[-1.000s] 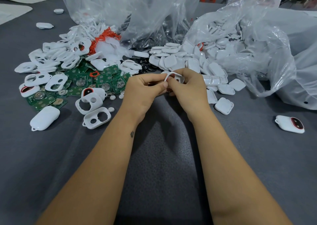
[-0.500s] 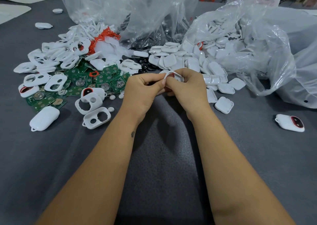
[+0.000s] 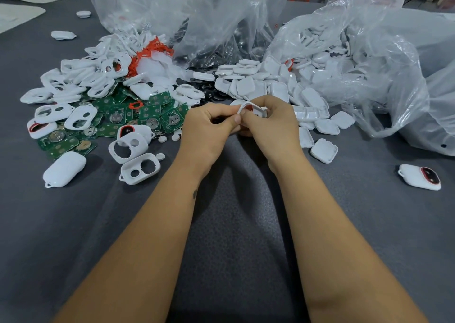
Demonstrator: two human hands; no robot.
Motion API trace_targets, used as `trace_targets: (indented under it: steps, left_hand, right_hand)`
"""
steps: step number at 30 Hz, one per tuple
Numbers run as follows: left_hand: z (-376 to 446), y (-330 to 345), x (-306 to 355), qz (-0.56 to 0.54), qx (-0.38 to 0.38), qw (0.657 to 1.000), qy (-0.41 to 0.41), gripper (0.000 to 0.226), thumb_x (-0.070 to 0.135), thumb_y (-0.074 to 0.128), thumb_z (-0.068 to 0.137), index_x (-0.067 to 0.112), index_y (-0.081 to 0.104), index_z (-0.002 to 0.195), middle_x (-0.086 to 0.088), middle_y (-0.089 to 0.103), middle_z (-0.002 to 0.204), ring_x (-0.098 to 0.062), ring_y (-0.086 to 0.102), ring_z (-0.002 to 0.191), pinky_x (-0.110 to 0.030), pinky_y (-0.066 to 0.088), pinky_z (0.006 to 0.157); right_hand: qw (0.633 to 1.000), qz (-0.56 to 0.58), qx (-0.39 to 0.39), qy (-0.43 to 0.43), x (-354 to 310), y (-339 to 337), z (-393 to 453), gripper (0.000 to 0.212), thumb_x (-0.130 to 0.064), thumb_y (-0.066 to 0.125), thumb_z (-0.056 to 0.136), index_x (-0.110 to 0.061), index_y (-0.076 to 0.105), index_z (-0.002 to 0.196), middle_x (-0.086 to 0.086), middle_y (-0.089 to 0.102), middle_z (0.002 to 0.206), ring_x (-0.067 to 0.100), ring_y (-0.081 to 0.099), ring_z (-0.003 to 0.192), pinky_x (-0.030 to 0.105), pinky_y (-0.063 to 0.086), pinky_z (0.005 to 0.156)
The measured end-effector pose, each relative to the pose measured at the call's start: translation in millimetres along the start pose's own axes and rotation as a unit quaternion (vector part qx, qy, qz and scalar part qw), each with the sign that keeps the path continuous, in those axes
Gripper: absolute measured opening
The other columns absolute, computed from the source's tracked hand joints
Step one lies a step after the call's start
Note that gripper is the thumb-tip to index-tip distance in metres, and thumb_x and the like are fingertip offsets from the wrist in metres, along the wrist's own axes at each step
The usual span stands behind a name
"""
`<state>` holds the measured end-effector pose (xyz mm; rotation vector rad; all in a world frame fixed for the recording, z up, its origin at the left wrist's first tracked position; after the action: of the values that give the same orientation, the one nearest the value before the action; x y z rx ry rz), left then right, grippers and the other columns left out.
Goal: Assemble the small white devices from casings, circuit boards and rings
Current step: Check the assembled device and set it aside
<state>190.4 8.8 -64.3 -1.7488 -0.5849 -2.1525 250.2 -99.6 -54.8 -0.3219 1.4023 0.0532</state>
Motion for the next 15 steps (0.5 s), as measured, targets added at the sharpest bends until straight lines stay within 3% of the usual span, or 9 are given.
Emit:
trace_targets:
  steps: [4, 7, 12, 15]
  left_hand:
    - [-0.5, -1.1, 1.9, 0.099, 0.012, 0.994, 0.031, 0.022, -0.002, 0.069, 0.085, 0.010, 0.073, 0.103, -0.014, 0.072, 0.101, -0.026, 0.069, 0.096, -0.036, 0.055, 0.090]
    - [-3.5, 0.9, 6.1, 0.182, 0.019, 0.980, 0.073, 0.018, 0.002, 0.072, 0.083, 0.010, 0.075, 0.098, -0.009, 0.072, 0.097, -0.018, 0.067, 0.090, -0.030, 0.053, 0.084]
    - [-6.0, 4.4, 10.6, 0.182, 0.015, 0.980, 0.077, 0.022, -0.007, 0.068, 0.078, 0.006, 0.073, 0.095, -0.018, 0.070, 0.095, -0.026, 0.067, 0.083, -0.029, 0.054, 0.077]
    - [-5.2, 4.1, 10.7, 0.168, 0.016, 0.984, 0.064, 0.017, -0.008, 0.067, 0.079, 0.000, 0.072, 0.093, -0.018, 0.071, 0.092, -0.020, 0.066, 0.079, -0.023, 0.053, 0.073]
  right_hand:
    - [1.000, -0.020, 0.020, 0.003, -3.7, 2.2, -2.0, 0.019, -0.012, 0.062, 0.074, -0.030, 0.065, 0.074, -0.002, 0.071, 0.081, 0.024, 0.069, 0.083, 0.047, 0.057, 0.079]
    - [0.998, -0.055, 0.029, 0.004, -5.6, 4.3, -2.2, 0.015, -0.011, 0.060, 0.072, -0.025, 0.067, 0.071, -0.003, 0.070, 0.074, 0.023, 0.068, 0.079, 0.046, 0.057, 0.077]
    - [0.996, -0.081, 0.048, -0.002, -10.2, 3.3, -5.4, 0.012, -0.013, 0.058, 0.069, -0.021, 0.067, 0.068, -0.006, 0.063, 0.060, 0.016, 0.061, 0.067, 0.035, 0.053, 0.065]
    - [0.996, -0.078, 0.045, -0.005, -11.6, 3.0, -8.0, 0.012, -0.012, 0.058, 0.070, -0.019, 0.068, 0.070, -0.004, 0.065, 0.063, 0.016, 0.062, 0.068, 0.034, 0.052, 0.066]
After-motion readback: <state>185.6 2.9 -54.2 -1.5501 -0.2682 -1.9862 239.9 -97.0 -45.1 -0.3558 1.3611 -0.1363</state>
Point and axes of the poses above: each hand's wrist, its own z-axis towards the middle knuckle, its own y-axis out of the palm, x = y × z, the point moved 3 cm from there along z, towards the middle knuckle
